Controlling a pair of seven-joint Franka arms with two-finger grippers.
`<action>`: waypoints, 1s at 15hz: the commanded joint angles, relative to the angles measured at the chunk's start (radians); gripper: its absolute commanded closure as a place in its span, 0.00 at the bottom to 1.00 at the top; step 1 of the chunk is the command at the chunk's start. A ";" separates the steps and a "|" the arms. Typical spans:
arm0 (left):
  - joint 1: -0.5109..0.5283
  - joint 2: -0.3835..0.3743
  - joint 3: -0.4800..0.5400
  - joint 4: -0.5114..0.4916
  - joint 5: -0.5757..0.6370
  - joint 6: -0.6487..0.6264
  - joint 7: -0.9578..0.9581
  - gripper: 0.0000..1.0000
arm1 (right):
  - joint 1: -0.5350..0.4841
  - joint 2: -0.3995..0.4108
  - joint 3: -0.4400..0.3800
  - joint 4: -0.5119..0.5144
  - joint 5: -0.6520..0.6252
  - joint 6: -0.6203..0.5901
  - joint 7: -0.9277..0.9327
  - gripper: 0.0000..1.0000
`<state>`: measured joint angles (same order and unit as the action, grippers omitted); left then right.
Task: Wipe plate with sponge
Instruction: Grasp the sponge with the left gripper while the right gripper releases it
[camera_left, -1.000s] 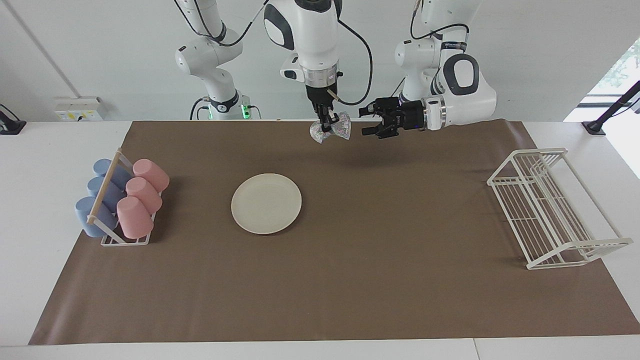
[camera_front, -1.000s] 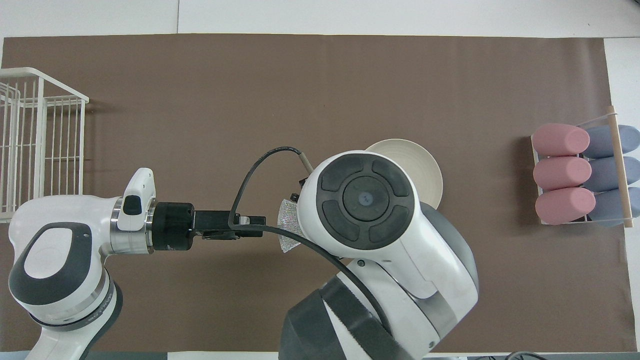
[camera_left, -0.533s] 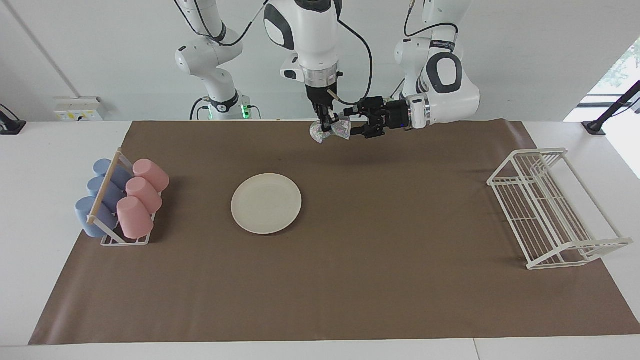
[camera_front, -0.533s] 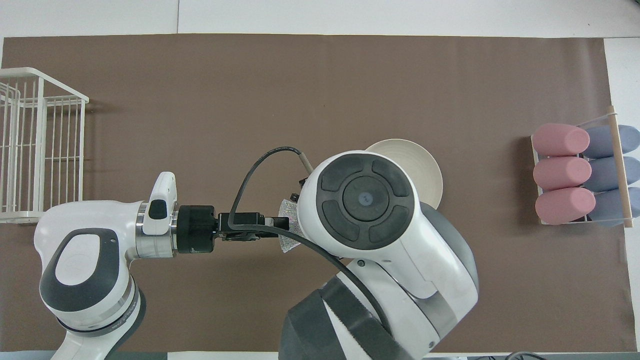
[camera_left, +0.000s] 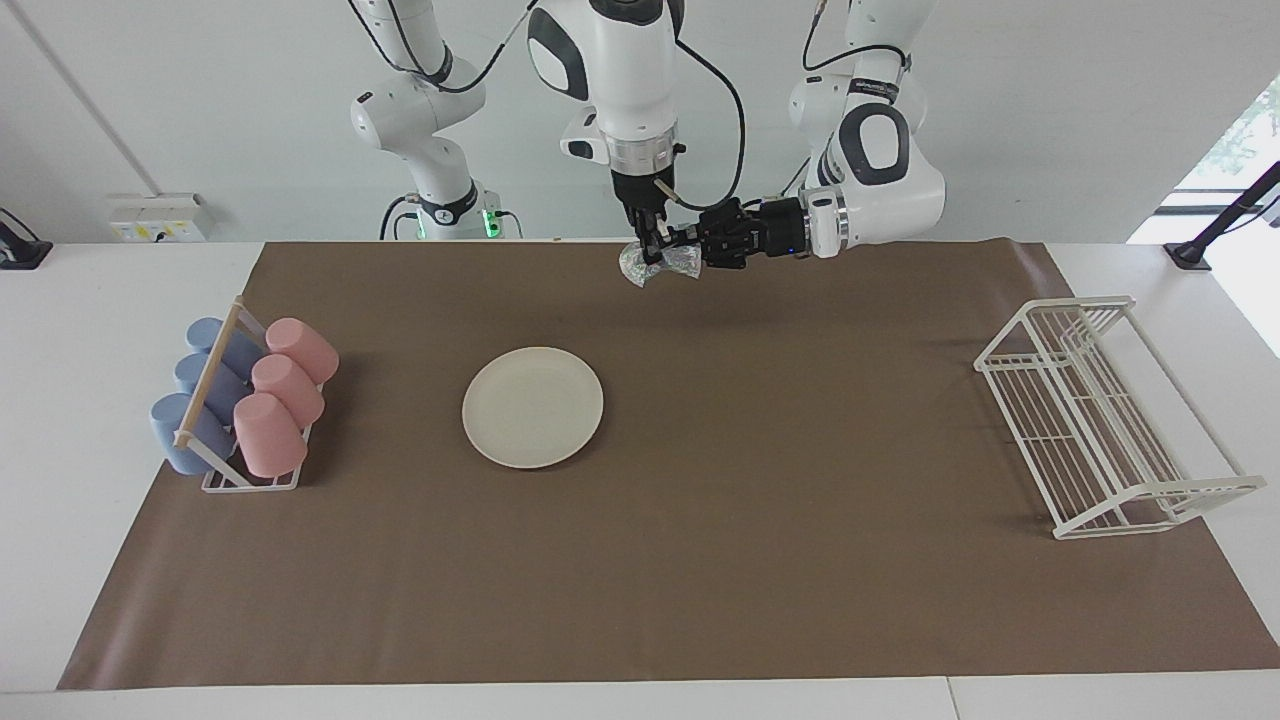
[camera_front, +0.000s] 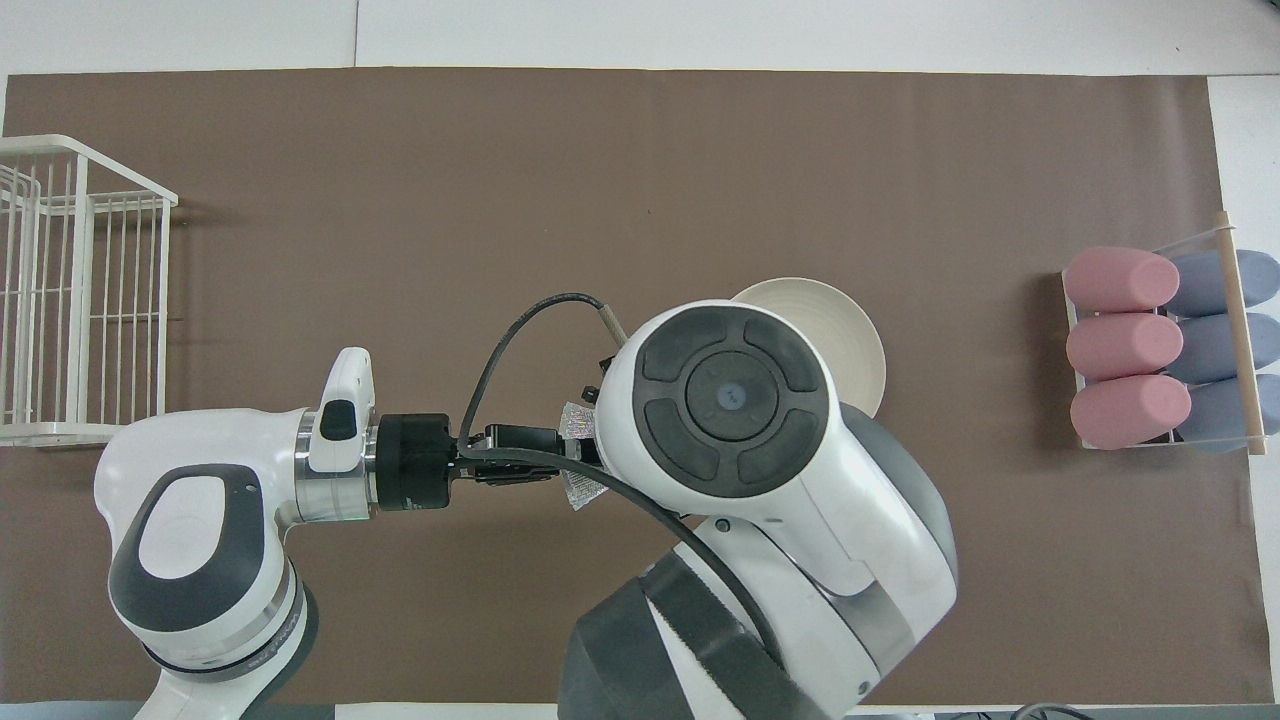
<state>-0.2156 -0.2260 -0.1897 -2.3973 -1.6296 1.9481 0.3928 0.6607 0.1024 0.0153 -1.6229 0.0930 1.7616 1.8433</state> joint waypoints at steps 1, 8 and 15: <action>-0.024 -0.004 0.009 -0.006 -0.015 0.034 -0.050 1.00 | -0.006 -0.007 0.006 0.005 -0.016 -0.011 0.024 1.00; -0.024 -0.012 0.010 -0.008 -0.015 0.041 -0.063 1.00 | -0.024 -0.046 0.002 -0.028 -0.018 -0.014 -0.120 0.00; -0.047 -0.010 0.006 -0.008 0.004 0.204 -0.132 1.00 | -0.269 -0.131 -0.002 -0.043 -0.021 -0.132 -0.853 0.00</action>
<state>-0.2257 -0.2259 -0.1910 -2.3971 -1.6305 2.0715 0.3046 0.4264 0.0248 0.0031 -1.6252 0.0843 1.6786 1.1552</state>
